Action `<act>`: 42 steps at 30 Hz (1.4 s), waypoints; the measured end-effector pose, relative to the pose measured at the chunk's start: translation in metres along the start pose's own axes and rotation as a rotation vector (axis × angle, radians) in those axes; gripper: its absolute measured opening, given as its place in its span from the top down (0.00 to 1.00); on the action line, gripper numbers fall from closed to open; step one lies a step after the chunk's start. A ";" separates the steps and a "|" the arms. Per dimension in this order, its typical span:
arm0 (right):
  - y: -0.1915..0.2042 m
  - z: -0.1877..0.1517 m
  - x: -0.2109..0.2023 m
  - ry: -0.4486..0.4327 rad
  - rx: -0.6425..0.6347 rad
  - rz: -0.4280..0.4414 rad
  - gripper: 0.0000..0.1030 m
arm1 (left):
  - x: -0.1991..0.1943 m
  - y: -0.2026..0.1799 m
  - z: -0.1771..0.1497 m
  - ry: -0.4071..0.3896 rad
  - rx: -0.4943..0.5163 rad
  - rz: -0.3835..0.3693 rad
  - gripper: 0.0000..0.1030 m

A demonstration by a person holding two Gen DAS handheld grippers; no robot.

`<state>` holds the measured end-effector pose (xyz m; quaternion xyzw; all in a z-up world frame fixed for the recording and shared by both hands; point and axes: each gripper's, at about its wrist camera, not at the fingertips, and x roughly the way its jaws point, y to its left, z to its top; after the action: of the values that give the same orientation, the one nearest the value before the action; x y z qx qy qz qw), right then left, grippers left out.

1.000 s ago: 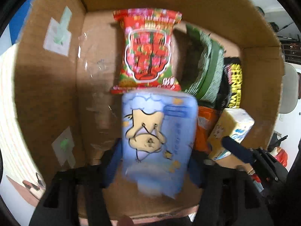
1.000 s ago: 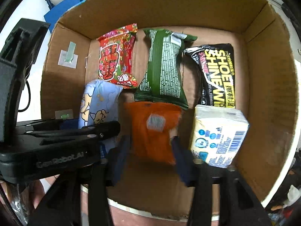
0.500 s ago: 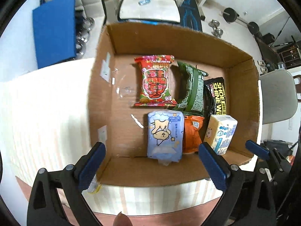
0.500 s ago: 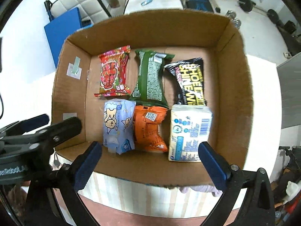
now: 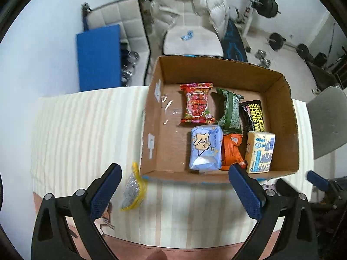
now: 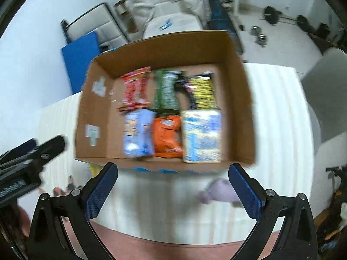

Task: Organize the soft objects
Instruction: 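Grasp the yellow scrub sponge with the left tool while the right tool grasps the lilac cloth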

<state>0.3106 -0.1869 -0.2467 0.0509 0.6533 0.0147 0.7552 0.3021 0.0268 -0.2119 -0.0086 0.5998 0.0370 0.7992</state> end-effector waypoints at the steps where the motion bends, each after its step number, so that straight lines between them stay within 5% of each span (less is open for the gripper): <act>1: -0.013 -0.009 -0.001 -0.004 0.010 -0.016 0.00 | -0.001 -0.002 -0.008 -0.009 -0.005 0.006 0.02; 5: -0.053 -0.033 0.020 0.058 -0.018 -0.084 0.00 | 0.015 -0.009 -0.043 0.009 -0.039 0.021 0.02; 9: -0.082 -0.045 0.059 0.125 -0.033 -0.077 0.00 | 0.060 -0.016 -0.071 0.142 -0.069 0.000 0.02; 14: -0.113 -0.053 0.109 0.211 0.071 -0.008 0.28 | 0.095 -0.019 -0.097 0.211 -0.050 0.045 0.02; 21: -0.096 -0.087 0.113 0.344 0.155 0.226 0.28 | 0.104 0.024 -0.104 0.210 -0.046 0.084 0.02; 23: -0.086 -0.088 0.099 0.317 0.089 0.192 0.27 | 0.104 0.042 -0.104 0.203 -0.041 0.110 0.02; 27: -0.064 -0.080 0.088 0.228 -0.123 -0.009 0.20 | 0.118 0.074 -0.098 0.227 -0.013 0.117 0.02; 33: -0.027 -0.080 0.135 0.301 -0.368 -0.131 0.21 | 0.162 0.088 -0.088 0.305 0.093 0.143 0.02; 35: -0.019 -0.085 0.147 0.332 -0.385 -0.142 0.25 | 0.176 0.088 -0.087 0.334 0.112 0.129 0.02; 37: -0.014 -0.089 0.152 0.347 -0.370 -0.146 0.43 | 0.187 0.088 -0.086 0.352 0.130 0.127 0.02; 40: -0.016 -0.099 0.155 0.417 -0.255 -0.070 0.45 | 0.199 0.090 -0.086 0.352 0.132 0.096 0.03; 42: -0.018 -0.106 0.156 0.452 -0.180 -0.002 0.45 | 0.202 0.094 -0.087 0.347 0.114 0.081 0.26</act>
<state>0.2279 -0.1853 -0.4170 -0.0218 0.8018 0.0834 0.5913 0.2685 0.1250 -0.4267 0.0543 0.7297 0.0331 0.6808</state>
